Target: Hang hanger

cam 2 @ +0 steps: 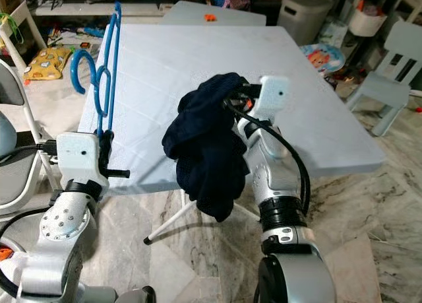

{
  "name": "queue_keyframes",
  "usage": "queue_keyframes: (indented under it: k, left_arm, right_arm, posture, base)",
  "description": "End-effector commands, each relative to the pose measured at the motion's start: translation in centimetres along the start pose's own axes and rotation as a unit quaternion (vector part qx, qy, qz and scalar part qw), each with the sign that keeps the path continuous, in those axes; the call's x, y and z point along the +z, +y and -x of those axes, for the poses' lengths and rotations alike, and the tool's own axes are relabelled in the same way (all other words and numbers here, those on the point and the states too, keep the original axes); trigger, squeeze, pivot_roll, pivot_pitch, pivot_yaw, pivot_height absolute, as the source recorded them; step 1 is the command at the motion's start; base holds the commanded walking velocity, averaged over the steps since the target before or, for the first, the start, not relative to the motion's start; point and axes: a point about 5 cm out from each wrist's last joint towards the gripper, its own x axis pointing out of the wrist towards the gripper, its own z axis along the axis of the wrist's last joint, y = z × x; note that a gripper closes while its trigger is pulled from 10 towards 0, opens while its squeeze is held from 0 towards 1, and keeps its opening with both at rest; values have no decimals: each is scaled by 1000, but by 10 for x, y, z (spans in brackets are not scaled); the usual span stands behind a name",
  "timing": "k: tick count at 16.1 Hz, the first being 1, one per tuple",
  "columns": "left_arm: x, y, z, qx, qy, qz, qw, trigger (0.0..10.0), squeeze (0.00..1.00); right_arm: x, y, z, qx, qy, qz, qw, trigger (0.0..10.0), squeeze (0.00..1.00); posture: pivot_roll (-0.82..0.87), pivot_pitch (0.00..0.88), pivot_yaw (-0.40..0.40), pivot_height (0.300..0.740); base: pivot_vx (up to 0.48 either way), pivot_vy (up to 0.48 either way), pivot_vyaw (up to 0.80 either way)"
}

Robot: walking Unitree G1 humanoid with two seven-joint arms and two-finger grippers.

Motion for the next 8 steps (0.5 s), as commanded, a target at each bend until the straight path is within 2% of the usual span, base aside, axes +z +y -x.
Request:
queue_keyframes:
  k: [1,6,8]
  left_arm:
    - [6,-1,2,-2,-7,1,1000,10000,0]
    - [4,-5,5,-1,7,7,1000,10000,0]
    - [4,-5,4,-3,8,6,1000,10000,0]
  right_arm:
    - [12,-4,-2,-8,-21,1,1000,10000,176]
    - [13,5,-5,5,-25,-2,1000,10000,165]
    - [11,7,-4,7,-25,-7,1000,10000,98]
  posture:
    - [182,81,-62,740]
    - [189,83,-60,740]
    - [189,86,-56,740]
  base:
    - [255,0,0]
    - [305,0,0]
    - [341,0,0]
